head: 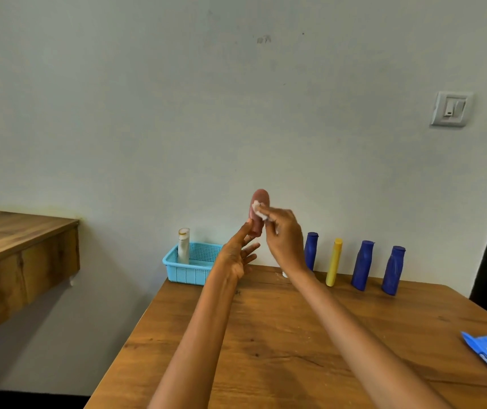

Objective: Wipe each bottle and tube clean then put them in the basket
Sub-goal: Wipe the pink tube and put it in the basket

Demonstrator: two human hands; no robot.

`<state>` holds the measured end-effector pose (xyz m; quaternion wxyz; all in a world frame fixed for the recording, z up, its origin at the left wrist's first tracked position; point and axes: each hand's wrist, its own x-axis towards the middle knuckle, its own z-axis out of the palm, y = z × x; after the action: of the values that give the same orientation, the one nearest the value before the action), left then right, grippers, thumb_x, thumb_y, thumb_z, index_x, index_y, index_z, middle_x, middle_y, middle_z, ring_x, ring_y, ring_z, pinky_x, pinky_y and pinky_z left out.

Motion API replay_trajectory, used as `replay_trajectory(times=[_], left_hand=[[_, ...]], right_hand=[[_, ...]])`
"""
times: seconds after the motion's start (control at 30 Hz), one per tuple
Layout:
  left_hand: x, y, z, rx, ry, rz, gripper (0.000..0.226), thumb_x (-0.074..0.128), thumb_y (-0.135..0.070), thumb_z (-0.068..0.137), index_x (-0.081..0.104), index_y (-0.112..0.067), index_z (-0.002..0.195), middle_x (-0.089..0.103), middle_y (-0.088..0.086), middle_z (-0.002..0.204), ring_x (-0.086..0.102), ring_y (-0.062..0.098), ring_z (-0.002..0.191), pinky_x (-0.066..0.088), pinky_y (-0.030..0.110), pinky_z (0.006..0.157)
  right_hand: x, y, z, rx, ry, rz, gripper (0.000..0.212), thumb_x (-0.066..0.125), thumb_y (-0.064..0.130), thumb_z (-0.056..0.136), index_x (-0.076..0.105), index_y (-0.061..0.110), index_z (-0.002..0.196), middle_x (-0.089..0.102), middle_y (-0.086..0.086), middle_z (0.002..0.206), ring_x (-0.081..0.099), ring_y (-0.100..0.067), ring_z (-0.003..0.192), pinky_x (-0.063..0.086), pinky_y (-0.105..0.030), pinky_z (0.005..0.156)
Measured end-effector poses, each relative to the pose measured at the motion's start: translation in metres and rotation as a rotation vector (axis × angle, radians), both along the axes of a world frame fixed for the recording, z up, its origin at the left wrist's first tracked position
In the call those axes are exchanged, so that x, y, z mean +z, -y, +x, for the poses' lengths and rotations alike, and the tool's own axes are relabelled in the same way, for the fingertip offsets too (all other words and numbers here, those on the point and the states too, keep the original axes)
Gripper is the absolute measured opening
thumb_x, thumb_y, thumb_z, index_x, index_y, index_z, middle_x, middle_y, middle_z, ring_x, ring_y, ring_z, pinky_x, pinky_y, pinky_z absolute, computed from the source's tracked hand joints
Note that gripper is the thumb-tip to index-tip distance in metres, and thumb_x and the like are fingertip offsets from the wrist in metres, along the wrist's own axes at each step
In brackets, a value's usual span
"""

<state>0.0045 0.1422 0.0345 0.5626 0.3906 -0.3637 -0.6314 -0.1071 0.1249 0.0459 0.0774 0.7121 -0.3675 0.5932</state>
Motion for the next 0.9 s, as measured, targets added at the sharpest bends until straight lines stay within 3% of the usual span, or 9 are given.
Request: replay_trajectory(times=[0.17, 0.33, 0.47, 0.53, 0.57, 0.7, 0.8, 0.83, 0.9], left_hand=[[-0.009, 0.004, 0.001, -0.001, 0.033, 0.015, 0.039, 0.063, -0.054, 0.078, 0.071, -0.017, 0.088, 0.070, 0.003, 0.100, 0.061, 0.022, 0.096, 0.024, 0.053, 0.111], [-0.005, 0.002, -0.006, -0.020, 0.027, 0.003, 0.056, 0.060, -0.052, 0.080, 0.062, -0.011, 0.117, 0.067, 0.009, 0.113, 0.061, 0.019, 0.089, 0.033, 0.043, 0.102], [-0.001, -0.006, -0.011, -0.079, 0.037, 0.023, 0.056, 0.059, -0.050, 0.082, 0.060, -0.010, 0.122, 0.065, 0.010, 0.119, 0.061, 0.021, 0.092, 0.028, 0.046, 0.108], [0.000, -0.008, -0.011, -0.074, -0.037, -0.019, 0.052, 0.060, -0.041, 0.086, 0.058, -0.006, 0.124, 0.064, 0.011, 0.120, 0.062, 0.025, 0.105, 0.055, 0.033, 0.077], [0.000, -0.009, -0.011, -0.066, -0.056, -0.031, 0.049, 0.060, -0.038, 0.087, 0.058, -0.005, 0.123, 0.065, 0.011, 0.118, 0.061, 0.025, 0.107, 0.054, 0.030, 0.066], [-0.006, -0.008, -0.005, -0.047, -0.011, -0.026, 0.037, 0.061, -0.043, 0.084, 0.067, -0.013, 0.105, 0.073, 0.000, 0.087, 0.068, 0.015, 0.082, 0.035, 0.034, 0.093], [-0.008, -0.005, -0.005, -0.051, -0.041, -0.020, 0.045, 0.061, -0.041, 0.085, 0.063, -0.009, 0.117, 0.071, 0.002, 0.095, 0.066, 0.018, 0.089, 0.046, 0.032, 0.083], [-0.008, -0.004, -0.006, -0.057, -0.050, -0.016, 0.049, 0.061, -0.042, 0.084, 0.061, -0.009, 0.121, 0.071, 0.002, 0.100, 0.066, 0.020, 0.093, 0.046, 0.036, 0.091], [-0.010, 0.000, -0.007, -0.072, -0.044, 0.001, 0.050, 0.061, -0.048, 0.083, 0.063, -0.014, 0.119, 0.072, 0.000, 0.101, 0.068, 0.020, 0.090, 0.018, 0.048, 0.111]], right_hand=[[-0.033, -0.010, -0.008, 0.072, 0.076, 0.044, 0.027, 0.058, 0.002, 0.088, 0.069, 0.014, 0.109, 0.070, -0.002, 0.107, 0.059, -0.009, 0.098, 0.054, -0.022, 0.079], [-0.009, -0.003, -0.022, -0.002, 0.335, 0.045, 0.028, 0.056, 0.002, 0.090, 0.065, 0.011, 0.114, 0.064, -0.013, 0.110, 0.059, -0.017, 0.099, 0.049, -0.019, 0.078], [0.013, 0.009, -0.023, -0.078, 0.280, 0.034, 0.034, 0.057, 0.004, 0.090, 0.062, 0.013, 0.122, 0.058, -0.017, 0.121, 0.056, -0.029, 0.113, 0.048, -0.027, 0.085], [0.004, 0.009, -0.019, -0.094, 0.126, 0.018, 0.037, 0.060, 0.004, 0.088, 0.062, 0.019, 0.122, 0.058, -0.017, 0.122, 0.055, -0.030, 0.114, 0.048, -0.026, 0.083], [-0.005, 0.008, -0.017, -0.088, 0.053, -0.017, 0.039, 0.062, 0.004, 0.086, 0.063, 0.021, 0.121, 0.060, -0.016, 0.119, 0.056, -0.029, 0.112, 0.048, -0.026, 0.082], [-0.040, -0.009, -0.016, -0.047, -0.007, -0.090, 0.028, 0.060, 0.017, 0.085, 0.068, 0.018, 0.111, 0.067, -0.006, 0.103, 0.057, -0.022, 0.100, 0.052, -0.036, 0.083], [-0.038, -0.014, -0.018, -0.015, 0.070, -0.076, 0.035, 0.050, 0.031, 0.084, 0.067, 0.015, 0.110, 0.068, -0.002, 0.099, 0.056, -0.020, 0.098, 0.047, -0.034, 0.088], [-0.030, -0.011, -0.018, -0.020, 0.146, -0.084, 0.036, 0.050, 0.032, 0.084, 0.066, 0.013, 0.110, 0.067, -0.004, 0.100, 0.057, -0.021, 0.098, 0.047, -0.030, 0.086], [-0.007, -0.002, -0.020, -0.066, 0.276, -0.098, 0.037, 0.051, 0.030, 0.086, 0.063, 0.010, 0.115, 0.066, -0.007, 0.106, 0.059, -0.024, 0.100, 0.046, -0.030, 0.087]])
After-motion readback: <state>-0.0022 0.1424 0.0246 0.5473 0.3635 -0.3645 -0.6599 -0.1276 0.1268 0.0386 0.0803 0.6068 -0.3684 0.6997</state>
